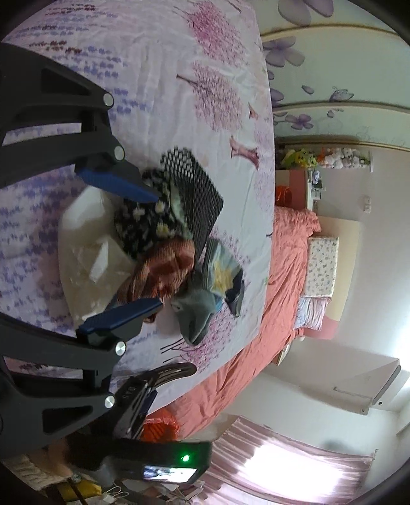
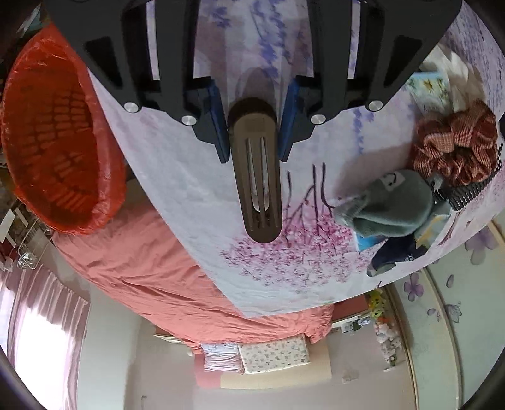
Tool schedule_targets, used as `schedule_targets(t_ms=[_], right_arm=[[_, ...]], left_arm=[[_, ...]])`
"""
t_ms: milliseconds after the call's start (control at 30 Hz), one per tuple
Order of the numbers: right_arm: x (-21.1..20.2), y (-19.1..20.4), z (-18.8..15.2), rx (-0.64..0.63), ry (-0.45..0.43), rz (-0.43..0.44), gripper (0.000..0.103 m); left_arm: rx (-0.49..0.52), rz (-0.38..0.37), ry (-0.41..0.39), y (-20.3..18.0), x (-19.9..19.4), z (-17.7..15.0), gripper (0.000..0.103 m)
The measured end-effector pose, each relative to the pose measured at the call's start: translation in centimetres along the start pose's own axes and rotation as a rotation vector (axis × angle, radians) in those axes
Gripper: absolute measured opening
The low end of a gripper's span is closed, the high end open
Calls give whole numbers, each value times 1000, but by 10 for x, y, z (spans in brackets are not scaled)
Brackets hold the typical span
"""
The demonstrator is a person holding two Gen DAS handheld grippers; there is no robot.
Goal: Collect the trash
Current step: 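Close the left tool on the plaid scrunchie and lift it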
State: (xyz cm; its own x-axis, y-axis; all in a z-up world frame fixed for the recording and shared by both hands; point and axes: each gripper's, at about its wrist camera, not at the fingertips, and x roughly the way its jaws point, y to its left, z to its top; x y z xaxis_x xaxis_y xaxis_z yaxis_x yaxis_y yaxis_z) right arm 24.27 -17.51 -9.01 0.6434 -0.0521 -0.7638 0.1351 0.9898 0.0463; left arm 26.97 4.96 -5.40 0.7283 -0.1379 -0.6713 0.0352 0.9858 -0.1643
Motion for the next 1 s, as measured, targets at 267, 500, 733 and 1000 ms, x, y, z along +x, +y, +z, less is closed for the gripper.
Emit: schedule_targets(t_ms=[267,500,733,1000], right_arm=[[2,-3,0,8,2,12,32],[4,-5,1,9,3,16,32],[6,-6,1,15,3,24,33],[1,-10,-2,22,-14,49,32]], left_arm=[[18,18,62,-14,30,4,46],[36,7,79,-24,37,4,43],[42,1,82,-27,43,4,27],[33,-24,66,-22,35,9,20]])
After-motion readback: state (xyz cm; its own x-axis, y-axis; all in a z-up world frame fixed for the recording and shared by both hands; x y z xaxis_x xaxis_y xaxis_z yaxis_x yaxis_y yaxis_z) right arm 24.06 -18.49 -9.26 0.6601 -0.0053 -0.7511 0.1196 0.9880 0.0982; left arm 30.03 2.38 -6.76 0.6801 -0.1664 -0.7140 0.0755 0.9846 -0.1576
